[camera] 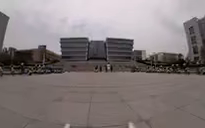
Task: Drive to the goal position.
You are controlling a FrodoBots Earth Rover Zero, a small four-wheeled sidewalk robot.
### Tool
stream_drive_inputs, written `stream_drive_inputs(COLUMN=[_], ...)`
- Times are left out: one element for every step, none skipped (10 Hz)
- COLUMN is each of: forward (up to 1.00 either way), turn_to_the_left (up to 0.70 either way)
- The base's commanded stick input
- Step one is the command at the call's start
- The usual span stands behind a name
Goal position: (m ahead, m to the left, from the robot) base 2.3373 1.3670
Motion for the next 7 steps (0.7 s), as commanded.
stream_drive_inputs(forward=[0.5, 0.5, 0.5, 0.5, 0.5, 0.5, 0.5], turn_to_the_left=[0.0, 0.0, 0.0, 0.0, 0.0, 0.0, 0.0])
